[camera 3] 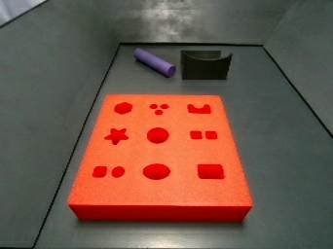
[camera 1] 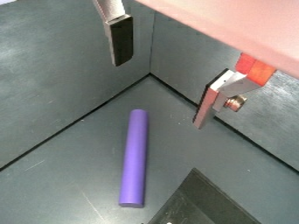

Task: Pick up the round object. Move up. Place the round object on the fixture. Regrasp the round object. Move to above the board. Insert the round object.
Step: Pick up the round object.

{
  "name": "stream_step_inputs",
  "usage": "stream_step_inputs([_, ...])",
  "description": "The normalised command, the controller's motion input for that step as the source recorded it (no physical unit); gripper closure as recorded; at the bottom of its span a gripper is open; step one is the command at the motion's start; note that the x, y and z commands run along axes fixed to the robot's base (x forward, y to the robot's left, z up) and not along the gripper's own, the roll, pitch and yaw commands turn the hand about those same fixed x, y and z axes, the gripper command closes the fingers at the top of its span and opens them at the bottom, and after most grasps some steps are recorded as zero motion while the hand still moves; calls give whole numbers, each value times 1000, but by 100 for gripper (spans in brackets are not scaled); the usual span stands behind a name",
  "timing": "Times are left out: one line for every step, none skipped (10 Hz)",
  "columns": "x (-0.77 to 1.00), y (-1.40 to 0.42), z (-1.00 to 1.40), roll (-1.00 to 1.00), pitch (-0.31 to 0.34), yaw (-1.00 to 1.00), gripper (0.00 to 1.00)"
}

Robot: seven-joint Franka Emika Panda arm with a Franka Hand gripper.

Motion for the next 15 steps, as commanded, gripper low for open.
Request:
stream_step_inputs([0,0,0,-29,0,0,0])
stream_step_inputs([17,0,-34,-30,0,0,0])
stream_step_inputs([-106,0,-257,0,-61,114,0])
stream_step_inputs([-326,-206,-603,99,-130,529,0])
stream_step_inputs([-146,-394,-660,137,-126,800,0])
stream_step_inputs([-69,-443,-626,113,-53,780,0])
stream_step_inputs([-20,-451,-666,80,-20,740,0])
stream_step_inputs([0,-151,-897,0,-130,589,0])
stream_step_inputs([203,106,-1000,-60,-30,209,0])
stream_step_inputs([420,386,-886,-107,77,0,0])
stream_step_inputs([254,460,-843,-107,49,0,0])
stream_step_inputs([0,409,-897,-106,-27,51,0])
stream_step_inputs([-66,254,-940,-39,-130,131,0])
stream_step_inputs([-386,17,-751,0,-241,297,0])
stream_step_inputs([-380,31,-677,0,-267,386,0])
